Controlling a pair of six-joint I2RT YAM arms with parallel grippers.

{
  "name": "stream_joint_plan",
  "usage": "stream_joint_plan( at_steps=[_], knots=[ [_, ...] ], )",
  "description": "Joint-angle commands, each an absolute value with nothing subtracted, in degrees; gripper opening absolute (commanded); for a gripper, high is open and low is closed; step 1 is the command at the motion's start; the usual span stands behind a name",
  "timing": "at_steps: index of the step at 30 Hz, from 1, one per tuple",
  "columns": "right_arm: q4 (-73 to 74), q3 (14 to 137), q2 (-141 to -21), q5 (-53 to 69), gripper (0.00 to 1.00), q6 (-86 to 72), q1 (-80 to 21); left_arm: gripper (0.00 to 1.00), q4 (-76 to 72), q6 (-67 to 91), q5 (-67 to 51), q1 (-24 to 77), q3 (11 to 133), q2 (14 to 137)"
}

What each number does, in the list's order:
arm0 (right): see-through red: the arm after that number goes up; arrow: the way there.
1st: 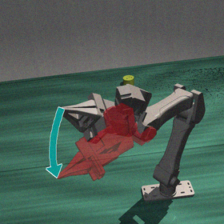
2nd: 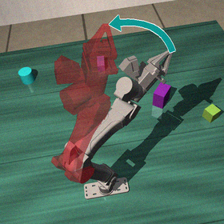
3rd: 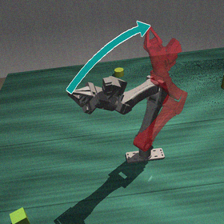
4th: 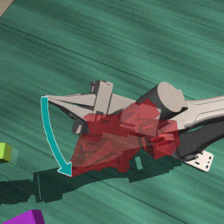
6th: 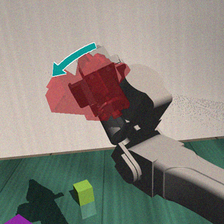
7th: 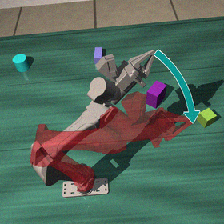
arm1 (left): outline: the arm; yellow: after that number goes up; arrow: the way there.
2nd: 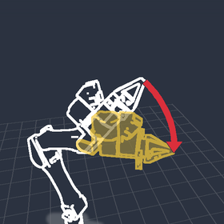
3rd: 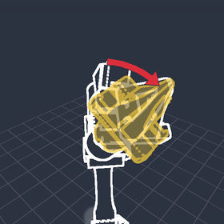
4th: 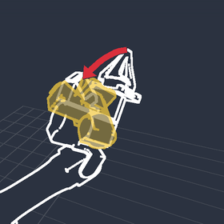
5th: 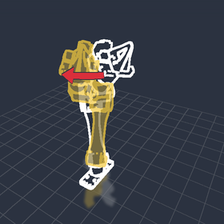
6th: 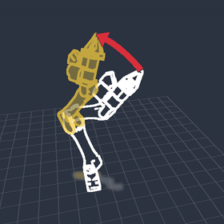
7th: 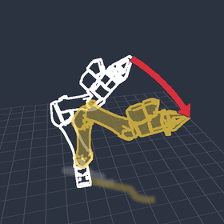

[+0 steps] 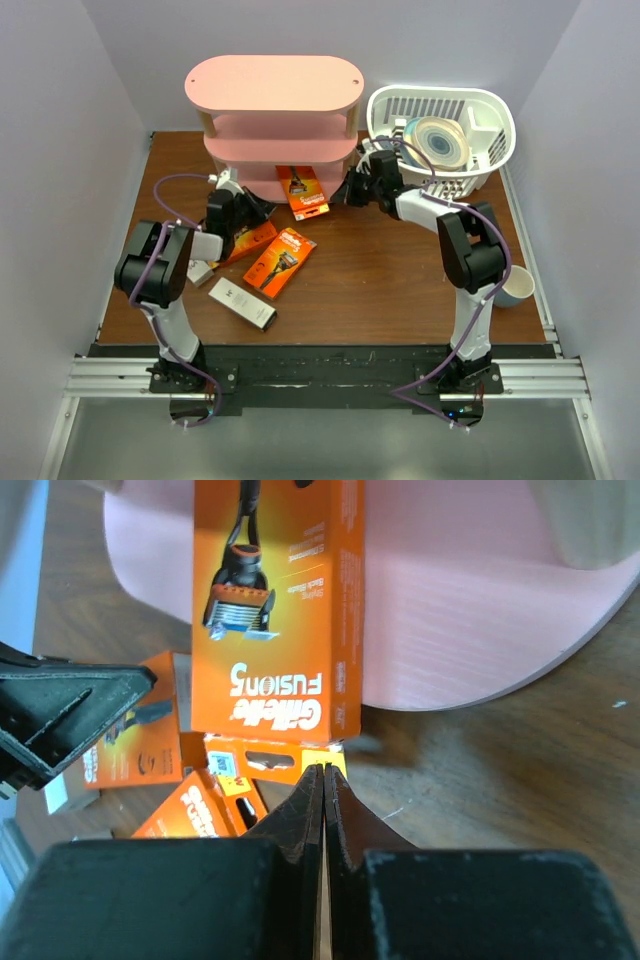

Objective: Place and organize the shaving razors onto the shelf

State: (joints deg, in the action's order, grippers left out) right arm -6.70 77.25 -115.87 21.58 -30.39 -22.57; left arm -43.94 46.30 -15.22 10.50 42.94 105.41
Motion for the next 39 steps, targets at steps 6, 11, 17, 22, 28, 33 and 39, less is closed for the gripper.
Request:
stream_joint_plan(
  at_steps=[6,11,17,22,28,33,39],
  knots=[
    [-7.3,76.6,-113.3,12.4,0.00,-30.5,-24.3,0.00,-50.5,54.8,-14.1,10.0,49.7,113.1],
    [-7.4,77.3,-115.2,11.5,0.00,-30.3,-25.1,0.00,-51.2,56.2,-14.5,10.3,53.3,117.5],
    [-7.6,77.8,-116.5,11.1,0.00,-30.5,-26.7,0.00,-52.2,58.2,-14.3,12.1,56.3,120.5],
    [-7.3,76.8,-116.5,10.4,0.00,-30.4,-27.7,0.00,-52.2,59.1,-14.6,14.1,57.7,122.2],
    [-6.6,75.7,-115.7,8.9,0.00,-28.7,-28.1,0.00,-53.0,60.0,-13.8,15.7,59.7,124.8],
    [-4.1,74.8,-111.9,6.1,0.00,-26.2,-27.6,0.00,-49.8,60.7,-14.0,15.6,59.9,123.1],
    [-2.1,72.6,-109.2,8.3,0.66,-31.6,-24.4,0.11,-45.0,60.1,-14.1,14.9,56.4,118.4]
  ],
)
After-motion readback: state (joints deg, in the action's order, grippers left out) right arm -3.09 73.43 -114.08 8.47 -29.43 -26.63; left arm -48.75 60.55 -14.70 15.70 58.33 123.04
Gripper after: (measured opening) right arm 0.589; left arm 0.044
